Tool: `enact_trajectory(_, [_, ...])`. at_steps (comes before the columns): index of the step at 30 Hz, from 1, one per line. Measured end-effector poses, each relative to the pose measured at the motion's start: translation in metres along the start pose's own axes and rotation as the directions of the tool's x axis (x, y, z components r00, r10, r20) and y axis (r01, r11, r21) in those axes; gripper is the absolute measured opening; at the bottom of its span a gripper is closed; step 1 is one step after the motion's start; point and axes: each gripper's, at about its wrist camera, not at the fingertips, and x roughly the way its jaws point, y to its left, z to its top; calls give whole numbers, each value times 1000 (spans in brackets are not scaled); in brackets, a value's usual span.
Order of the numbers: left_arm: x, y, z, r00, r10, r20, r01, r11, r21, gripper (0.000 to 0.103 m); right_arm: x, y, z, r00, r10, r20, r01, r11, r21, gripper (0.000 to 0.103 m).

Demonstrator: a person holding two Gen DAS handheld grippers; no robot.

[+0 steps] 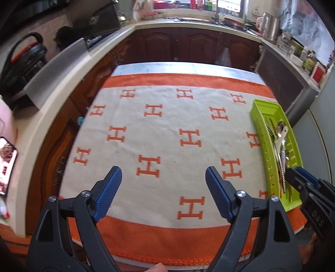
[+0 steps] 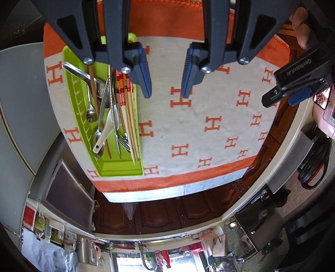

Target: Organize utensils

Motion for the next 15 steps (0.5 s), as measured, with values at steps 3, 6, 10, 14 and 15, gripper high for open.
enact_trajectory(3, [-14,1,3,1000,5,20,-5,1000,-5,81,-18,6,1,999,24,31,-23,1000,-13,35])
enact_trajectory(6, [-27,-1,1,999,-17,36,18,1000,-14,81,-33,11,1,997,41,58,-40,999,-25,41])
enact_trajectory(10, [-39,-11,-4,997,-51,50,52,999,-12,81,-48,15,-1,994,41,102,-37,999,-39,45])
enact_trajectory(14, [-46,-24,-13,997,-53,61,52,998,17,81,-55,15,-6,991,29,128,-24,999,-38,47])
enact_trajectory(15, [-46,-27,-16,997,-56,61,55,998,25,81,-55,14,-7,991,26,129,-22,999,-35,47])
